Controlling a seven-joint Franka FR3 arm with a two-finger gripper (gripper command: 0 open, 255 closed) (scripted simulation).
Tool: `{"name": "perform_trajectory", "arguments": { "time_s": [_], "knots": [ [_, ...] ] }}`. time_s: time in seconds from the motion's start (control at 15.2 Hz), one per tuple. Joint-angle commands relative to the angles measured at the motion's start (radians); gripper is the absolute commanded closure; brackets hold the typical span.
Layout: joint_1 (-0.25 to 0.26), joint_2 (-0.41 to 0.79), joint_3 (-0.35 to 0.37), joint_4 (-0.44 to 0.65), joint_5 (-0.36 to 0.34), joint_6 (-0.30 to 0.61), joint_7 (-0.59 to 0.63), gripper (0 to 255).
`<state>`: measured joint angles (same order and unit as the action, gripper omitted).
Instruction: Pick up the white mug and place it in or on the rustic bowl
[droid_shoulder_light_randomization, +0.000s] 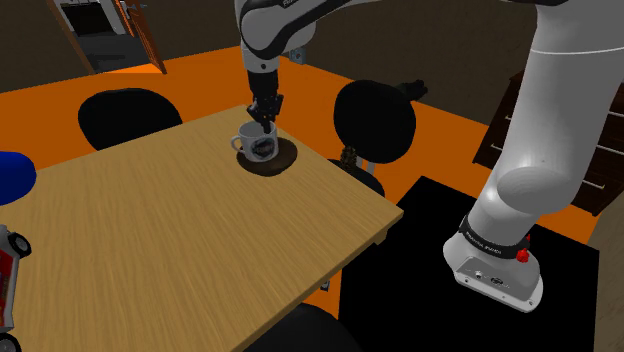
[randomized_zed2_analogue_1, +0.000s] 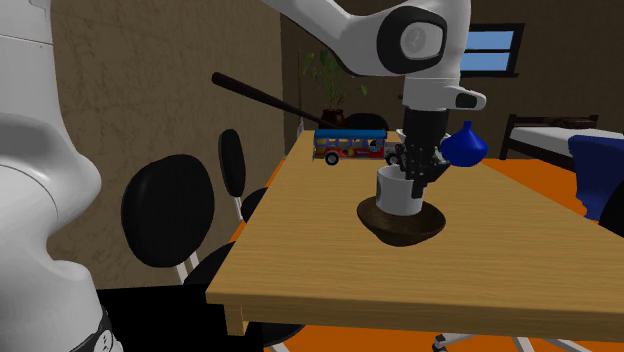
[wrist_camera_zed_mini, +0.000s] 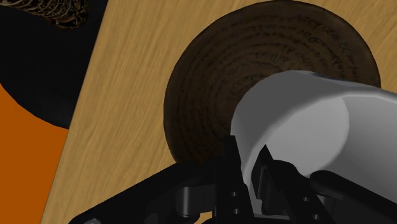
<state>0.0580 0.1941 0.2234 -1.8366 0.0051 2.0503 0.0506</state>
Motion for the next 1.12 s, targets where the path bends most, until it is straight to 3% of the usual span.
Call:
{"name": "perform_trajectory", "arguments": {
  "time_s": [0.0, 0.26, 0.33, 0.66, 0.92, 1.06],
  "knots": [
    [0.000, 0.000, 0.000, -0.001, 0.000, 0.002, 0.000, 255],
    [0.000, 0.000, 0.000, -0.001, 0.000, 0.002, 0.000, 255],
    [0.000, 0.000, 0.000, -0.001, 0.000, 0.002, 0.000, 0],
    [0.000, 0.000, 0.000, -0.001, 0.000, 0.002, 0.000, 0],
    [-0.004, -0.034, 0.000, 0.084, 0.008, -0.116, -0.005, 0],
    [-0.004, -0.034, 0.000, 0.083, 0.008, -0.116, -0.005, 0]
  ]
}}
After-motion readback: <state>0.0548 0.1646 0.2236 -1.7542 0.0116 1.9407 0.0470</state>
